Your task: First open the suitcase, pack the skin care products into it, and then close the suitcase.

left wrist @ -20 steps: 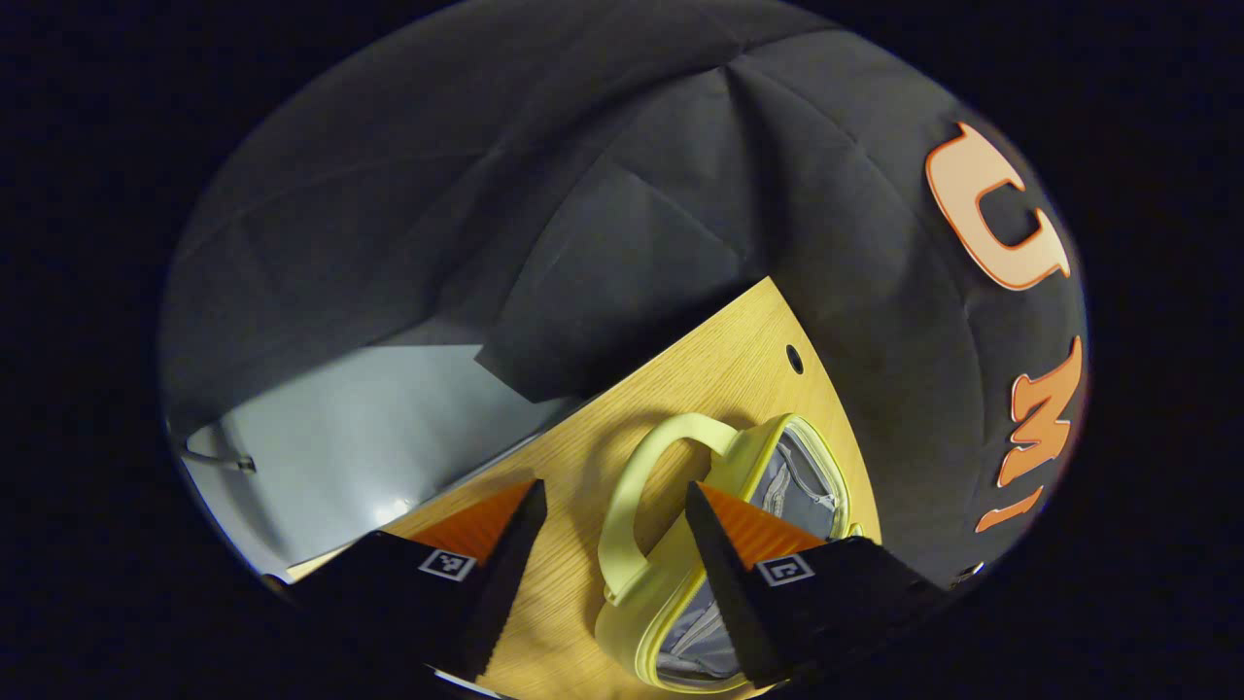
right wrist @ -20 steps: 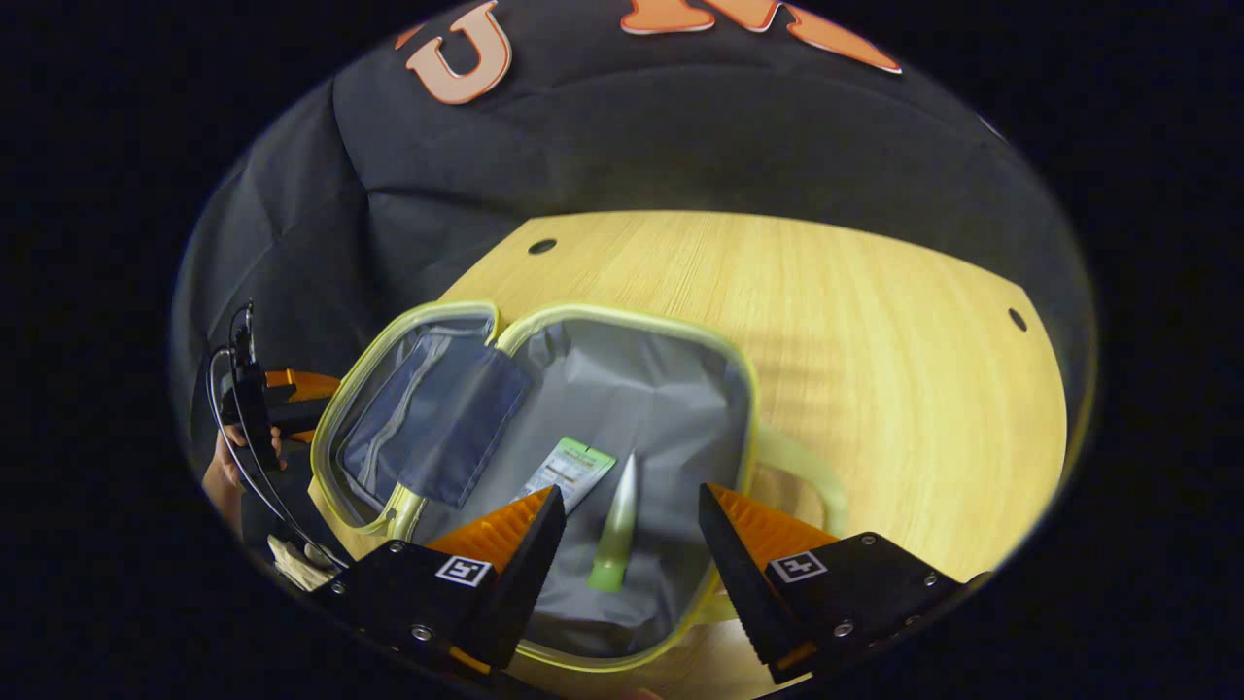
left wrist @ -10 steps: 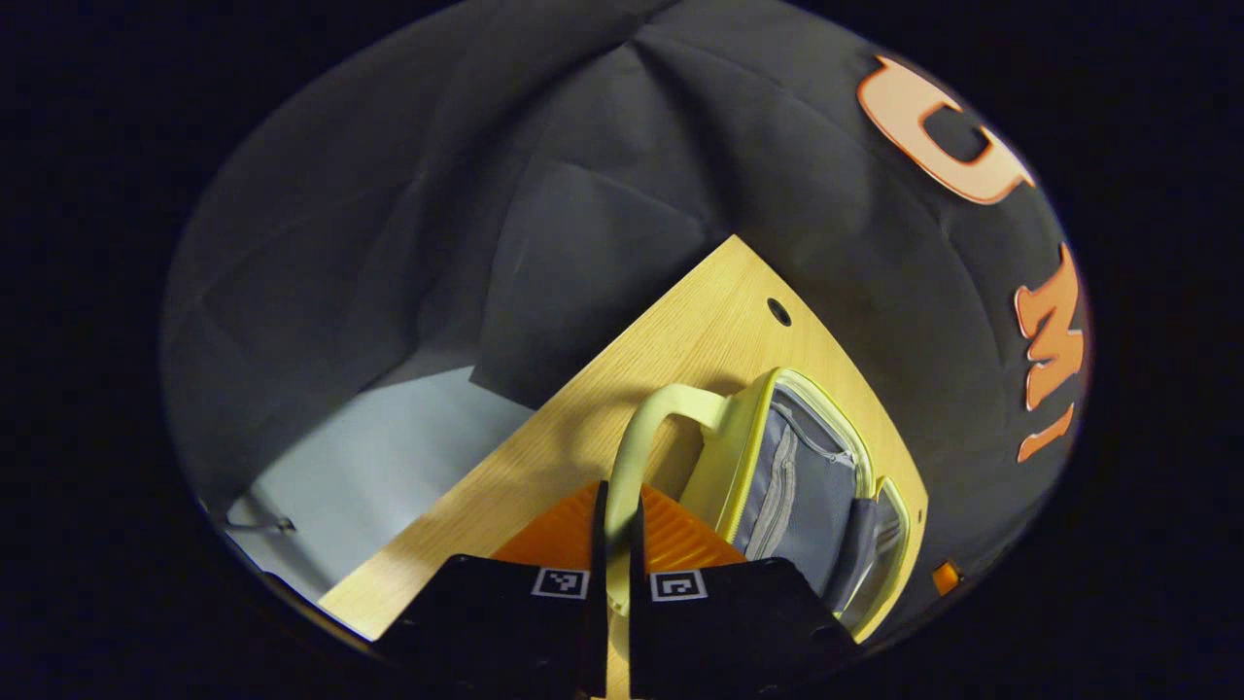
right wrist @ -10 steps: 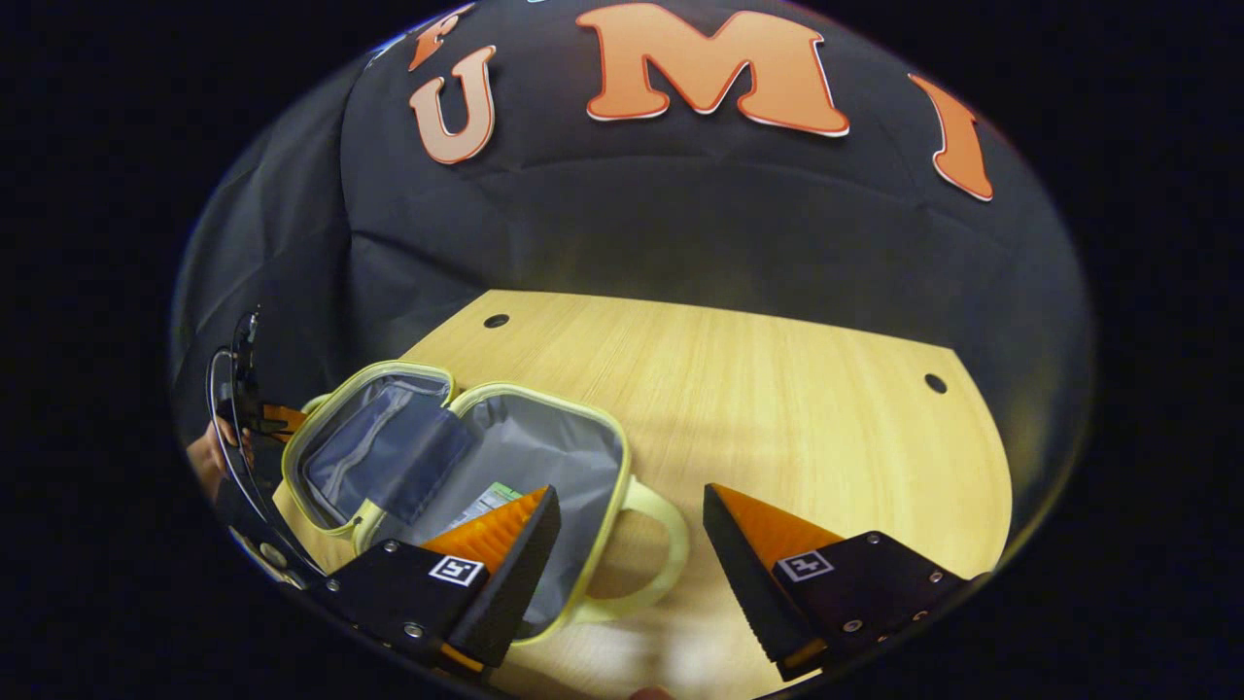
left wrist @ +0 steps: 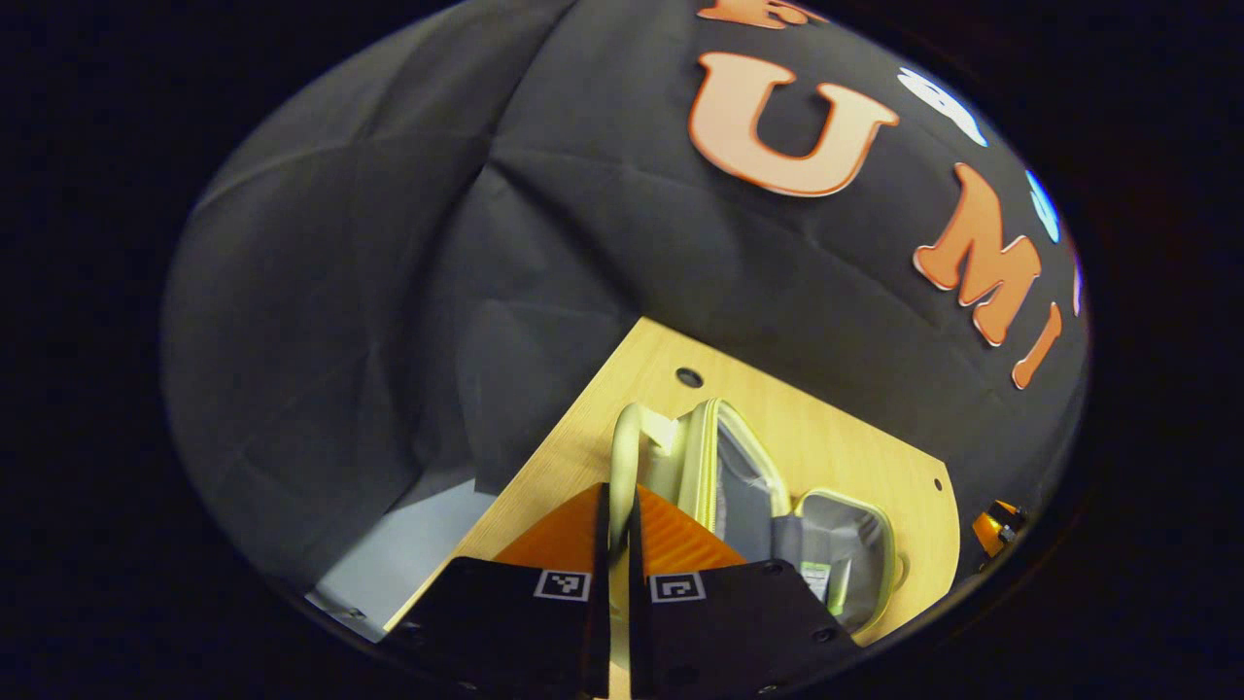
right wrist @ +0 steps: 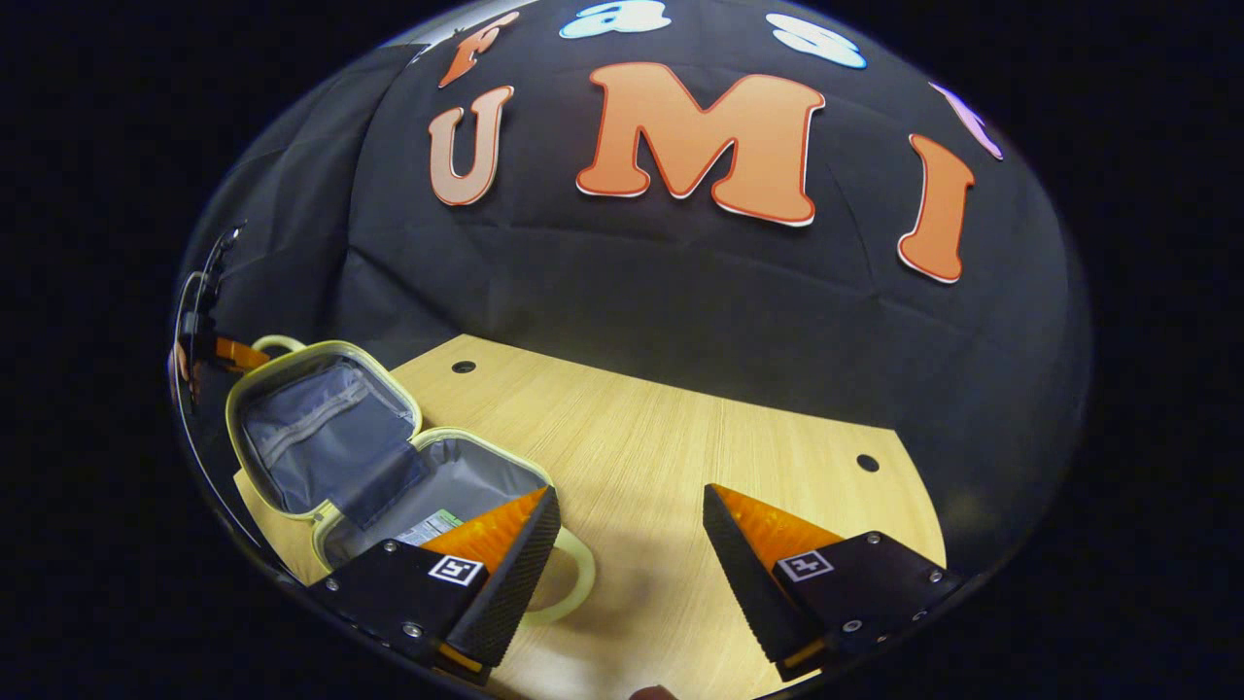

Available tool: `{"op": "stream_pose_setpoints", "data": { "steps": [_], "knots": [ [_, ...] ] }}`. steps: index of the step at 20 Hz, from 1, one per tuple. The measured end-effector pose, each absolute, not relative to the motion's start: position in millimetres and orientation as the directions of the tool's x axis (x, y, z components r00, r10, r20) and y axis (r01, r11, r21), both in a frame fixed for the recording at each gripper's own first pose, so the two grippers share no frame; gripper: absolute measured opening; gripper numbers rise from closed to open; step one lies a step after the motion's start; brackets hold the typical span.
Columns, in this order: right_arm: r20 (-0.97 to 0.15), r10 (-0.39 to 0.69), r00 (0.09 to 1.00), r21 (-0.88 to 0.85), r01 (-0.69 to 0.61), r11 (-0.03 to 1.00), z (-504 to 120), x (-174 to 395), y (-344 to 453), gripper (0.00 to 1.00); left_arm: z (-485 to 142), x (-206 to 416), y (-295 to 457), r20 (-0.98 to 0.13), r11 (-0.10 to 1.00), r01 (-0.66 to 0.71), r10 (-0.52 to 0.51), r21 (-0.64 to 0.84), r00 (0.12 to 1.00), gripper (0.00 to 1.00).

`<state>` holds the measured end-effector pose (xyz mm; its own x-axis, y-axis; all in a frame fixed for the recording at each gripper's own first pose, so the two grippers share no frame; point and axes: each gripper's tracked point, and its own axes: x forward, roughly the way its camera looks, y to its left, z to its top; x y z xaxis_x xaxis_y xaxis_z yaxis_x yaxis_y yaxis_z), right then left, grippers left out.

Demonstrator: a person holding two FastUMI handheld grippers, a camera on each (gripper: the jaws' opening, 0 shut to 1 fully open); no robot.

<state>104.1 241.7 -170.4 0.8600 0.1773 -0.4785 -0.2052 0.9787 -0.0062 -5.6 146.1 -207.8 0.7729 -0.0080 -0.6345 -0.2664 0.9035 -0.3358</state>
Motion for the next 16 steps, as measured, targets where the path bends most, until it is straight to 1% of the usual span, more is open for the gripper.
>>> {"op": "stream_pose_setpoints", "data": {
  "steps": [4,6,7,9,12,16],
  "knots": [
    [-0.443,0.186,0.877,-0.021,-0.217,0.976,-161.4,104.1,228.6,0.95,-150.3,1.1,105.0,-0.563,0.932,-0.186,-0.024,-0.312,0.826,0.08],
    [-0.426,0.196,0.883,-0.016,-0.224,0.974,-157.3,104.5,223.2,0.95,-130.9,1.4,83.8,-0.546,0.944,-0.157,-0.029,-0.291,0.837,0.1],
    [-0.417,0.2,0.886,-0.017,-0.228,0.973,-154.7,103.7,220.1,0.95,-122.0,1.8,73.5,-0.536,0.949,-0.144,-0.031,-0.281,0.844,0.08],
    [-0.399,0.203,0.894,-0.023,-0.231,0.973,-148.2,102.2,210.7,0.95,-102.1,-0.3,47.8,-0.516,0.957,-0.105,-0.052,-0.271,0.855,0.08],
    [-0.373,0.212,0.904,-0.02,-0.236,0.972,-140.8,100.3,199.3,0.96,-79.4,-3.7,6.8,-0.49,0.965,-0.052,-0.084,-0.257,0.868,0.08],
    [-0.354,0.219,0.909,-0.018,-0.24,0.971,-136.5,94.5,180.6,0.96,-64.7,-9.3,-41.0,-0.469,0.97,-0.012,-0.106,-0.241,0.877,0.08]
  ]
}}
